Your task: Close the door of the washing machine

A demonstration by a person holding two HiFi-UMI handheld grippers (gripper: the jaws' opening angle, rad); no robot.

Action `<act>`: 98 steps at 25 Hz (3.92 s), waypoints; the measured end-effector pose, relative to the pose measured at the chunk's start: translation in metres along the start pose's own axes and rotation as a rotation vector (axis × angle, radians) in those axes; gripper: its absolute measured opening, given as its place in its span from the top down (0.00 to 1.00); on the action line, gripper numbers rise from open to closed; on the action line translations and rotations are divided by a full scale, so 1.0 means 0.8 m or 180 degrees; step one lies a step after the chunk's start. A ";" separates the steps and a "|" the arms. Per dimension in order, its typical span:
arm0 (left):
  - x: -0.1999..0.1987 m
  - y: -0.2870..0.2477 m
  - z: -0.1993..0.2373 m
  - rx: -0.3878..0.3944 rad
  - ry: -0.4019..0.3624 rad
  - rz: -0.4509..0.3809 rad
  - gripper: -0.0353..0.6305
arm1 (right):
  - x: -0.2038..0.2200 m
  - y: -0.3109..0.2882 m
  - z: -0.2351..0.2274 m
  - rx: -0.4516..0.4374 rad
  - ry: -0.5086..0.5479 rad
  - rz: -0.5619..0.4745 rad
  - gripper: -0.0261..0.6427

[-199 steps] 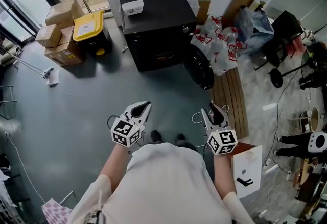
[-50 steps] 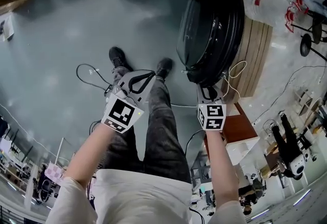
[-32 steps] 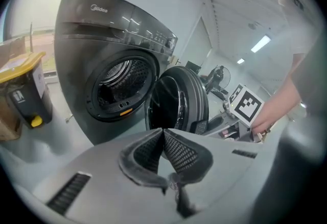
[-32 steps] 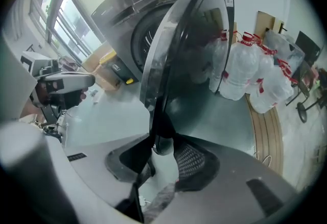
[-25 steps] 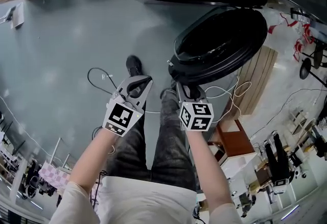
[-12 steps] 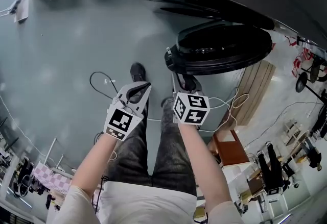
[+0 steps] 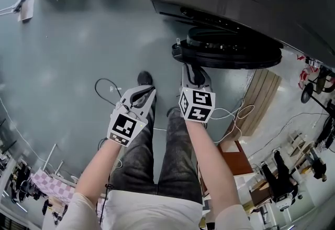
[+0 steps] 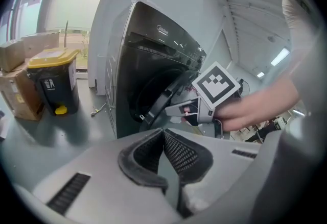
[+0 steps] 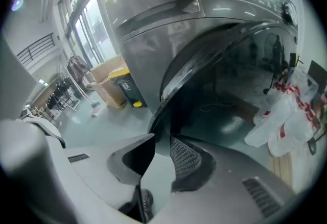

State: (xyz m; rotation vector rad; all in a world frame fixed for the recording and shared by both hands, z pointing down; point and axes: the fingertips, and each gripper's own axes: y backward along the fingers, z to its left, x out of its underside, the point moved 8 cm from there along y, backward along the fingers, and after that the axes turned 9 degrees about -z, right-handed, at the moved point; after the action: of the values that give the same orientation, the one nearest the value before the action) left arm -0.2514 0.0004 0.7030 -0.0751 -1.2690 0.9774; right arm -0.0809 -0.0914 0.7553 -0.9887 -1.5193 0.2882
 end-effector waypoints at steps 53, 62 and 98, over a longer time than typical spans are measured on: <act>-0.075 0.042 0.036 -0.0066 -0.0019 -0.0067 0.93 | -0.129 0.031 -0.012 0.0135 0.0095 -0.0690 0.91; -0.207 0.122 -0.006 -0.0047 -0.0259 -0.0236 0.93 | -0.201 0.180 0.027 -0.0103 0.0300 -0.0734 0.91; -0.500 0.366 -0.222 -0.0030 -0.0650 -0.1464 0.93 | -0.410 0.642 0.035 -0.0284 0.0686 -0.1825 0.91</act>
State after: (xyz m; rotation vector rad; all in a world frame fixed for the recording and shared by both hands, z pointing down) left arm -0.2608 0.0017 0.1767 0.3052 -1.3965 0.5906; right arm 0.0704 -0.0060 0.1700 -0.5916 -1.5534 -0.2865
